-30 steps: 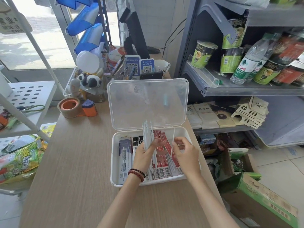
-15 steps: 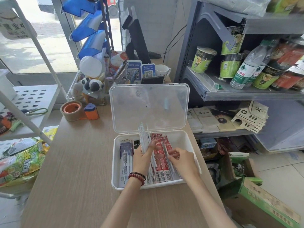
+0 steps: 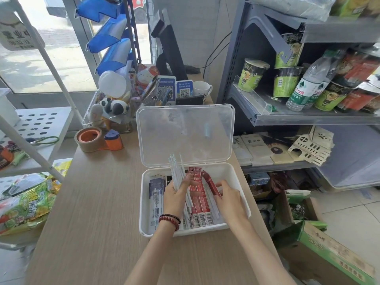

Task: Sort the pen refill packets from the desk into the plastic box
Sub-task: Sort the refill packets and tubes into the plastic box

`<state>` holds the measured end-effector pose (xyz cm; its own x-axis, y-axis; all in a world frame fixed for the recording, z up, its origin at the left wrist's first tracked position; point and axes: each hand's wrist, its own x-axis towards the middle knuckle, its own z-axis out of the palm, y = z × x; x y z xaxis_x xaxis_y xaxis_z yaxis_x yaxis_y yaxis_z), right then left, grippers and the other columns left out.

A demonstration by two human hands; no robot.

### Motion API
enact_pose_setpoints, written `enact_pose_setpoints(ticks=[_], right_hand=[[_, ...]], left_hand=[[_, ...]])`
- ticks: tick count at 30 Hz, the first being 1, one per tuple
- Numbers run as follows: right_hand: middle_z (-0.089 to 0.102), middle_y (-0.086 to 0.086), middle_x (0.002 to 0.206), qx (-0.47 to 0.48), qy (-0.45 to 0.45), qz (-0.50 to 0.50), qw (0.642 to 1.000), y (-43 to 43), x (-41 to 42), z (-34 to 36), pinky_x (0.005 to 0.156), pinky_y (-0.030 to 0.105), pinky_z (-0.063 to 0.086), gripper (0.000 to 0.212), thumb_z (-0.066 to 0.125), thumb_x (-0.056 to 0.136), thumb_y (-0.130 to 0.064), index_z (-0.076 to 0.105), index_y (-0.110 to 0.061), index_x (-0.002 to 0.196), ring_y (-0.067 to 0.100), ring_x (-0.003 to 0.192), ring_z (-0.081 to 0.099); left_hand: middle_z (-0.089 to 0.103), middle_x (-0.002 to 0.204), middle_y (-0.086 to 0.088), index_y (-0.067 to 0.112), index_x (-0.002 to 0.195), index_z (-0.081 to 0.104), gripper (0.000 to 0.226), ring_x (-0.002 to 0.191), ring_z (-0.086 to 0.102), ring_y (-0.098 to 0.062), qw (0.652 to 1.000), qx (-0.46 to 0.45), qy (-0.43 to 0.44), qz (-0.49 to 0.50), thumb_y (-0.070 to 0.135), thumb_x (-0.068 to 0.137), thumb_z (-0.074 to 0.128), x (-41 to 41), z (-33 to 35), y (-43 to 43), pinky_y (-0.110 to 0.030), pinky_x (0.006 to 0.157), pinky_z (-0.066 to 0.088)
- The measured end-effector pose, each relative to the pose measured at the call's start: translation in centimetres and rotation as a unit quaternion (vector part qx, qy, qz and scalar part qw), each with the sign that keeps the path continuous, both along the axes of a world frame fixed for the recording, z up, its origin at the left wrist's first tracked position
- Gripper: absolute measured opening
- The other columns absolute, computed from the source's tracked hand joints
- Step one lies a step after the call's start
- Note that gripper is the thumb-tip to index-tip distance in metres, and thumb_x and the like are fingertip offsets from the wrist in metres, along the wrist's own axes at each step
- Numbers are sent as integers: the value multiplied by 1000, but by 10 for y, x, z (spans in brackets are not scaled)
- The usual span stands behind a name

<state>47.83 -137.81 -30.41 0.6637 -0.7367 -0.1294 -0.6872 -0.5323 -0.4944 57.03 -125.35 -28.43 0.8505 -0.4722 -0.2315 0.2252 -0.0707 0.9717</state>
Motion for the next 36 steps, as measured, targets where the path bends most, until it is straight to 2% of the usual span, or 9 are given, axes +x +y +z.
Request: enact_pose_setpoints(ticks=[4, 6, 8, 9, 13, 16, 23, 31, 36], right_hand=[[67, -8, 92, 44, -129, -19, 990, 2, -5, 23, 67, 17, 47, 24, 67, 90, -19, 56, -23, 111, 6, 79, 63], [66, -12, 88, 104, -173, -26, 979, 3, -4, 33, 63, 11, 45, 22, 71, 87, -21, 57, -22, 104, 0, 77, 62], [67, -11, 90, 176, -176, -15, 968, 7, 1, 36, 58, 9, 46, 20, 73, 84, -21, 58, -22, 98, -2, 78, 63], [67, -9, 91, 191, -170, -6, 967, 11, 4, 34, 57, 9, 47, 18, 73, 85, -21, 59, -21, 96, 0, 76, 64], [65, -4, 89, 126, -196, -37, 972, 29, 7, 25, 55, 8, 46, 5, 62, 94, -14, 61, -19, 93, 1, 70, 60], [65, -5, 90, 83, -202, -53, 974, 28, 6, 23, 53, 8, 45, 8, 59, 95, -14, 63, -20, 93, 4, 71, 61], [72, -11, 87, 221, -246, 22, 943, 21, 10, 30, 68, 7, 49, 7, 71, 87, -18, 71, -23, 92, -4, 81, 65], [60, -9, 96, 159, -161, 19, 974, 22, 19, -1, 75, 21, 53, 25, 76, 82, -28, 68, -32, 104, 8, 82, 60], [60, -8, 99, 153, -154, 29, 976, 19, 14, -1, 77, 20, 49, 25, 75, 81, -36, 68, -33, 104, 4, 84, 57]], left_hand=[[67, 114, -2, 27, 81, 73, 23, 77, 73, -22, 1000, 7, -3, -19, 39, 90, 56, 10, 3, 12, -50, 79, 55], [69, 108, 1, 27, 83, 73, 24, 80, 72, -11, 1000, 19, -10, -21, 41, 90, 55, 16, 7, 18, -33, 75, 58], [67, 103, 3, 13, 91, 72, 29, 70, 68, 3, 1000, 11, -13, -17, 34, 93, 52, 20, 13, 22, -8, 58, 50], [66, 101, 3, 8, 95, 70, 31, 67, 67, 7, 1000, 8, -18, -18, 31, 94, 50, 21, 14, 23, -5, 53, 47], [72, 99, -1, 3, 111, 60, 34, 75, 73, -20, 1000, -6, 9, -17, 31, 93, 52, 18, 12, 25, -29, 52, 57], [72, 104, -4, 5, 108, 62, 34, 79, 72, -27, 1000, -6, 25, -11, 33, 91, 55, 14, 9, 28, -42, 62, 60], [73, 93, -7, 17, 101, 65, 28, 84, 72, -27, 999, -9, 30, 17, 38, 83, 66, 8, 5, 29, -53, 78, 56], [73, 92, -3, 26, 100, 66, 34, 87, 71, -26, 999, -5, 17, 28, 51, 76, 69, 10, 1, 32, -55, 80, 54], [73, 94, -1, 24, 107, 66, 48, 94, 68, -23, 1000, 10, 6, 7, 57, 72, 67, 8, 7, 31, -40, 85, 55]])
